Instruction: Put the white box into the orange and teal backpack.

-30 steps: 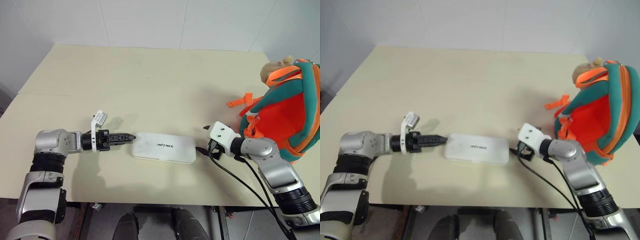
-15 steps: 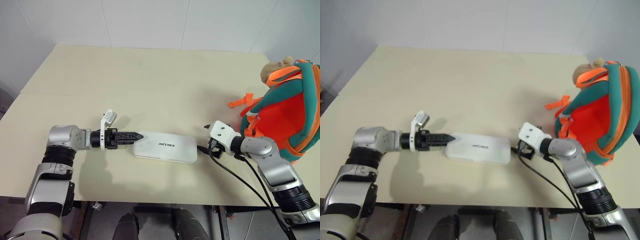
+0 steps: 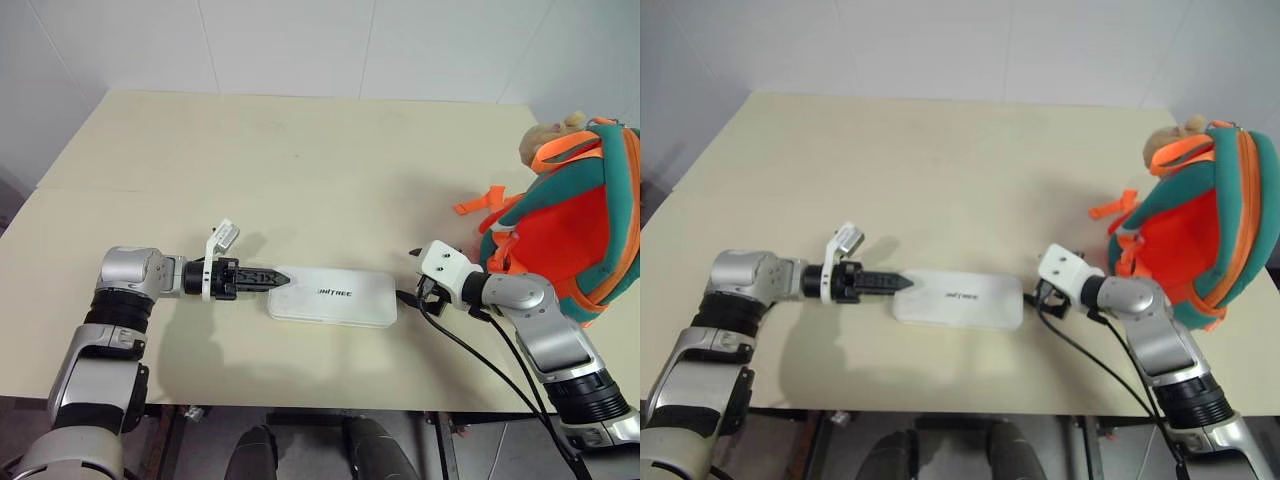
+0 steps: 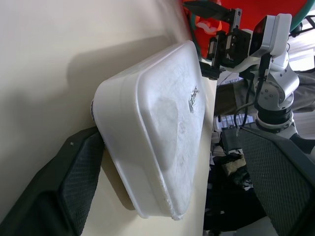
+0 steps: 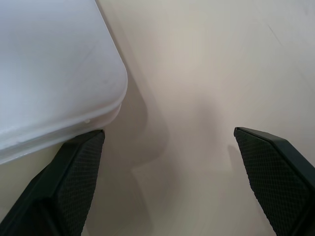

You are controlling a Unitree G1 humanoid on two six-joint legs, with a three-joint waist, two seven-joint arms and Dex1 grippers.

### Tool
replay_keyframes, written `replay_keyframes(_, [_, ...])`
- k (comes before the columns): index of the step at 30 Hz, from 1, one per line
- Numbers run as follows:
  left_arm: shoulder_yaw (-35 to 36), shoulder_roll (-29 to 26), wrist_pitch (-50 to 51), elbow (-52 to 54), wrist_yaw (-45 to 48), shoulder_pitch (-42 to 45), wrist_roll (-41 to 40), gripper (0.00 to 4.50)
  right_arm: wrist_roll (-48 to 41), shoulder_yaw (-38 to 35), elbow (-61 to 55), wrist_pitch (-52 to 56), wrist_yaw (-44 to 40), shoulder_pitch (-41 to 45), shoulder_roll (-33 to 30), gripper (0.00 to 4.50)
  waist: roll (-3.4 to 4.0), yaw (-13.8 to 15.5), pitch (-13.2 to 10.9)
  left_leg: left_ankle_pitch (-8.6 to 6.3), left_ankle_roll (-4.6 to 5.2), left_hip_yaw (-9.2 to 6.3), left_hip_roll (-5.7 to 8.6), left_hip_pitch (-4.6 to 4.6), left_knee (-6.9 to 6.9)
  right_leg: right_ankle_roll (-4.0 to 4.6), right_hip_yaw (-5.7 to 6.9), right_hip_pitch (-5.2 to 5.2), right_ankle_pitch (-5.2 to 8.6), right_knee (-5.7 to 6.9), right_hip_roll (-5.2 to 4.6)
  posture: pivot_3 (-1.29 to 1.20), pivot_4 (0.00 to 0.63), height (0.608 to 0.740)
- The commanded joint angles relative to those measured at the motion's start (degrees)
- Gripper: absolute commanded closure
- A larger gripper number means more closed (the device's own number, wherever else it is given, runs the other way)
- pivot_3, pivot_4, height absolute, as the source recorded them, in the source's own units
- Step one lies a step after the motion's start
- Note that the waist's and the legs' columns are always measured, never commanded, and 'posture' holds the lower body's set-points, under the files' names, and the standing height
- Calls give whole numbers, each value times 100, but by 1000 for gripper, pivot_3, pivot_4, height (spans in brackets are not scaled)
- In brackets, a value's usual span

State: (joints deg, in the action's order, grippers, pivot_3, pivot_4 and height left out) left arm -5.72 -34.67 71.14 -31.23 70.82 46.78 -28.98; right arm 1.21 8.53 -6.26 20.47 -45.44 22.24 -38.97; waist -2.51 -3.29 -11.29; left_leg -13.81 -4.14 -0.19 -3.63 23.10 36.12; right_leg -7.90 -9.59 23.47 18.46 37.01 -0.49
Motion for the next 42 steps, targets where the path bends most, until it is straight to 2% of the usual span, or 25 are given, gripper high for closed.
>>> replay_keyframes(1, [-319,244,197,436,-74,-258,-86,0,-19,50,-92,-97,3,122,121,36,0,0,0,0,0,0,0,0,0,0,0,0,0,0,0,0,150,740])
replay_keyframes(10, [158,595,95,891,-883,-621,-41,0,27,18,-194,-91,-7,44,185,36,4,30,3,4,2,-2,2,-3,14,-10,0,-10,-11,0,-3,0,150,740])
replay_keyframes(15, [723,910,221,1156,-1481,-772,-132,0,33,-38,-226,-117,-31,-14,162,36,12,49,8,13,6,-3,6,-12,17,-7,-1,-23,-11,-6,-6,0,150,740])
replay_keyframes(18, [827,944,333,1220,-1527,-842,-207,0,39,-48,-211,-136,-50,-20,156,36,12,24,7,28,9,-3,6,-12,17,42,-2,-24,2,-13,-6,0,150,740])
replay_keyframes(22, [603,819,356,1118,-1251,-860,-245,0,59,-27,-103,-154,-86,91,178,36,12,-6,8,36,8,-3,6,-13,17,51,-3,-24,-2,-14,-5,0,150,740])
replay_keyframes(35, [341,891,170,633,-929,-458,-145,0,127,13,123,-240,-111,279,252,36,13,11,8,34,5,-3,7,-12,-1,34,-3,-23,-11,-26,-6,0,150,740])
replay_keyframes(37, [265,919,37,780,-867,-527,-145,0,138,8,124,-243,-109,287,259,36,13,6,8,30,3,-3,7,-4,-6,-10,-3,-13,-34,-26,-5,0,150,740])
replay_keyframes(41, [328,985,-60,978,-926,-631,-204,0,145,-11,127,-256,-116,293,259,36,13,15,8,28,2,-3,7,-2,-17,-13,-2,-7,-35,-25,-5,0,150,740])
replay_keyframes(42, [406,1021,-3,911,-1002,-607,-221,186,142,-17,119,-255,-121,291,256,12,13,15,8,27,2,-3,7,-1,-16,-13,-2,-7,-35,-26,-5,0,150,740])
